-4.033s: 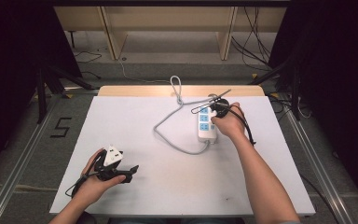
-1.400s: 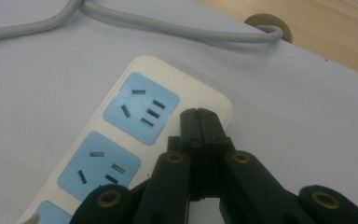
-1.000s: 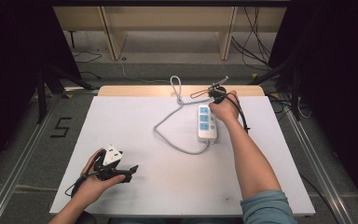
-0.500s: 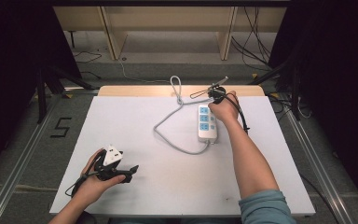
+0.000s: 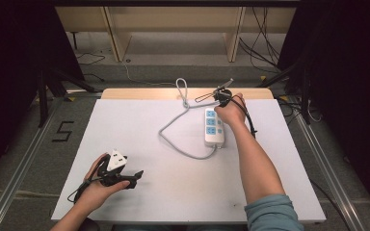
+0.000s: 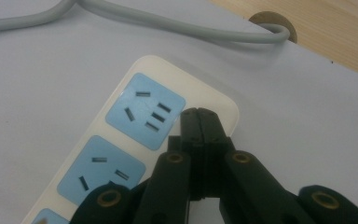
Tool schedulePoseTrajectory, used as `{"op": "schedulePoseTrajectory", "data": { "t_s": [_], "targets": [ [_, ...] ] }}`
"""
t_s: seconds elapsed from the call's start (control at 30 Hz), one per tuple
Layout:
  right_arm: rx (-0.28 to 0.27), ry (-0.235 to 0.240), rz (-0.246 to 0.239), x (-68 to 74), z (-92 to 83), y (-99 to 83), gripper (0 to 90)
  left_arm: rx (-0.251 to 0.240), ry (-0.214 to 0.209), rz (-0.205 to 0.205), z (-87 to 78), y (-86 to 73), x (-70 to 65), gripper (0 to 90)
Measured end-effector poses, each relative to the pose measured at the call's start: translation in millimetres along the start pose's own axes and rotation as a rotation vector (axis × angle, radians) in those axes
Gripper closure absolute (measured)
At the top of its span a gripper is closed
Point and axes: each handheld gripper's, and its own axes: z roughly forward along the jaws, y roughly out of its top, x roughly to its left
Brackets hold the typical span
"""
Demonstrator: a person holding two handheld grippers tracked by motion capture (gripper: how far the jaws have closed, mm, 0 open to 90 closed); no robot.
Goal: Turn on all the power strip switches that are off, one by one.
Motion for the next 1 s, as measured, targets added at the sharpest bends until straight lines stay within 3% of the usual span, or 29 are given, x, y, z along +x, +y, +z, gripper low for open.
{"op": "schedulePoseTrajectory", "data": {
  "t_s": [1.0],
  "targets": [
    [0.009, -0.008, -0.013, 1.2, 0.9, -0.2, 90.0, 0.002, 0.0, 0.001, 0.4, 0.0, -0.2, 20.8]
  ]
}}
